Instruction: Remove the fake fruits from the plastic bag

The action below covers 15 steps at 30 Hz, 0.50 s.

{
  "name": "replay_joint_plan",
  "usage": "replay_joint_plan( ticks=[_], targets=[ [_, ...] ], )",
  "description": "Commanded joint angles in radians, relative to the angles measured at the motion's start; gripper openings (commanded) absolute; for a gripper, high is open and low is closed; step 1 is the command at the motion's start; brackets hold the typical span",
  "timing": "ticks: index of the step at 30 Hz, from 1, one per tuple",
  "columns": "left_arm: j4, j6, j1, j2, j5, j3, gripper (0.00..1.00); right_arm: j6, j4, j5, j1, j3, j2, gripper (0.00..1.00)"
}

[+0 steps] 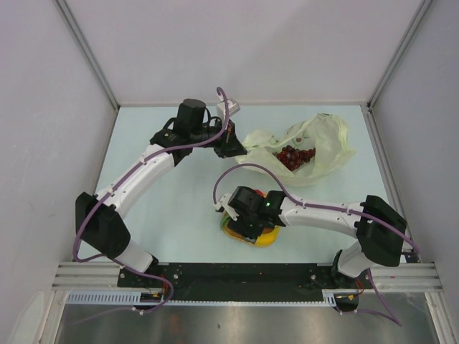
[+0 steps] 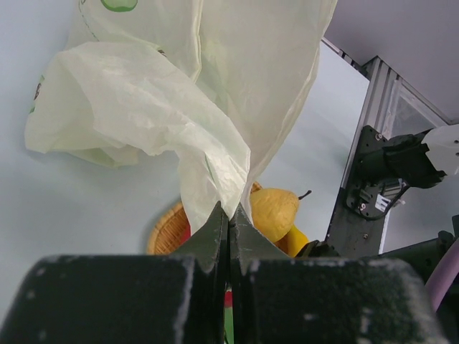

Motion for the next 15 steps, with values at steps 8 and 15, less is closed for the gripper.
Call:
replay_joint_plan(
  ticks=[8,15],
  targets=[
    [0.019,-0.01,0.005,-0.019,0.025,-0.003,0.0,-0.077,-0.13,-0.004,0.01,0.062,-0.082,0.76],
    [-0.022,0.024,0.005,-0.032,0.025,0.026,0.0,-0.223,-0.255,-0.122,-0.051,0.148,-0.235,0.75]
  ],
)
